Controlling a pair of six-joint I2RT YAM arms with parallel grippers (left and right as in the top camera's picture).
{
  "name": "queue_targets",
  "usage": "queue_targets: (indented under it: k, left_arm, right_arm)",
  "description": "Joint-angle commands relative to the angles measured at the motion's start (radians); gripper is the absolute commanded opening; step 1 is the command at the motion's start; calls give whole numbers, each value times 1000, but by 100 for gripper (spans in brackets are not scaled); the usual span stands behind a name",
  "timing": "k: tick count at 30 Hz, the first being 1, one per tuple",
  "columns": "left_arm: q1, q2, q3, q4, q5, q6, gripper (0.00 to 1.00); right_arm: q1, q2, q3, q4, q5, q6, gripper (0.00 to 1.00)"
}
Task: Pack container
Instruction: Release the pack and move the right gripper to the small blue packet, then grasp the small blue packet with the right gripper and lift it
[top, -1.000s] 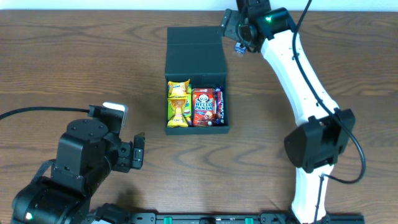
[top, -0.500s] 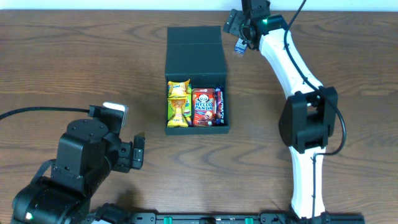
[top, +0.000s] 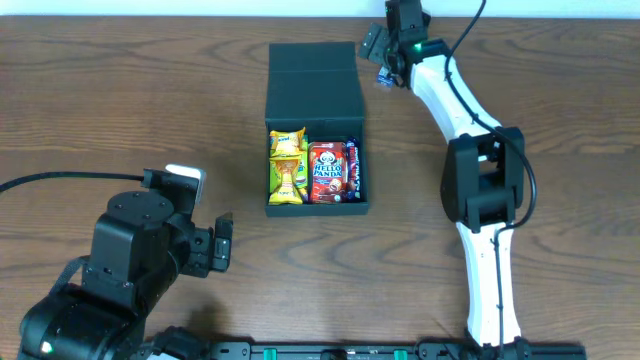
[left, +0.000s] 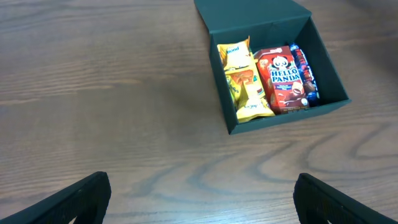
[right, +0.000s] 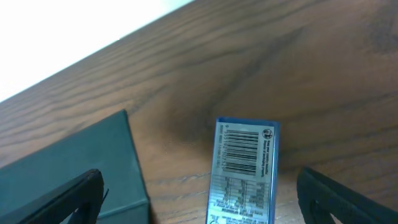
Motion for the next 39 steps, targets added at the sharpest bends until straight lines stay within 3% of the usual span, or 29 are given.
queue_targets:
  k: [1, 8, 20, 24, 32, 39]
  left_arm:
    - [2, 0, -3, -3, -9, -4, 95]
    - [2, 0, -3, -3, -9, -4, 95]
    - [2, 0, -3, -3, -10, -4, 95]
    - [2, 0, -3, -3, -9, -4, 95]
    - [2, 0, -3, -3, -9, -4, 95]
    - [2, 0, -3, -3, -10, -4, 95]
  right_arm:
    - [-6, 16, 11, 3, 23, -5, 99]
    - [-7, 42, 11, -40, 23, 3, 99]
    - [-21, 68, 11, -77, 24, 18, 89]
    - [-29, 76, 11, -79, 18, 18, 79]
    - [-39, 76, 11, -94, 16, 18, 49]
    - [-41, 76, 11, -127, 16, 18, 38]
